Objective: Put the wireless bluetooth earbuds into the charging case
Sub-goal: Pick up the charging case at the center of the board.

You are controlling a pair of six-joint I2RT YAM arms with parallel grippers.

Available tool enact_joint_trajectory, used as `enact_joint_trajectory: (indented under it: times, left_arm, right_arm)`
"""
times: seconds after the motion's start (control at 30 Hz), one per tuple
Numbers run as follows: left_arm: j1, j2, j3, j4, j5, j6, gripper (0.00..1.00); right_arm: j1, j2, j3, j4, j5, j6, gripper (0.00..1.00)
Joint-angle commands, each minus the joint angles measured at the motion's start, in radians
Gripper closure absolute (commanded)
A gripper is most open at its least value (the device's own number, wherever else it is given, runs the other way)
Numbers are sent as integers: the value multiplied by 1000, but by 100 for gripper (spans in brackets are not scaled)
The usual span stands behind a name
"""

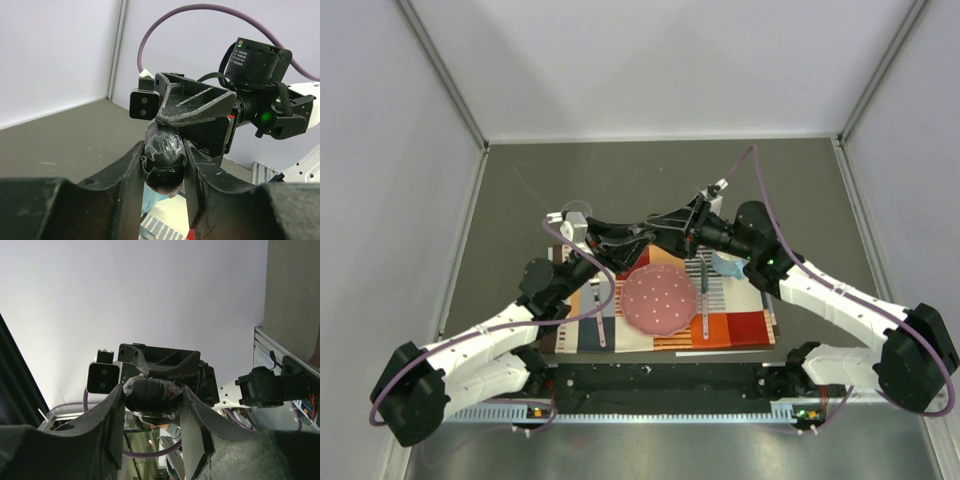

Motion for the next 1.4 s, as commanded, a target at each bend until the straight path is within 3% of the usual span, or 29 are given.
enact_joint_trajectory:
  times: [0.0,0.2,0.4,0.43,0.57,0.67,0.8,0.9,0.93,0.97,1.03,1.17,1.37]
  left_arm:
    - [-5,3,39,60,49,-23,56]
    - [-7,9,42,52,53,-26,51]
    - [-7,16,42,57,55,-31,56]
    - [-7,18,42,56,53,-33,66]
    - [-7,16,39,57,49,-30,79]
    - [-7,16,36,59,44,-30,97]
    - [-7,12,30,60,52,-14,100]
    - [-7,-2,7,92,67,13,100]
    - [-7,-8,-1,101,78,24,100]
    - [-7,-25,-9,109,87,33,100]
    - [-7,-49,-30,100,102,70,100]
    - [-7,-147,-61,36,121,89,100]
    - [-7,-290,-85,-96,115,133,100]
  right_arm:
    - [16,9,35,67,-10,8,100]
    - [16,7,32,75,-7,15,100]
    - [14,4,27,81,-4,15,100]
    - [16,4,26,81,-4,16,100]
    - [16,4,27,79,-7,15,100]
    - [16,3,26,81,-7,16,100]
    - [16,0,24,93,-10,9,100]
    - [16,-5,52,19,-32,-71,79]
    - [14,-7,84,-23,-43,-150,62]
    - [13,-7,104,-69,-58,-195,52]
    - [8,-17,159,-211,-64,-336,41]
    - [5,-68,221,-390,-14,-565,34]
    - [8,-129,294,-607,-26,-861,30]
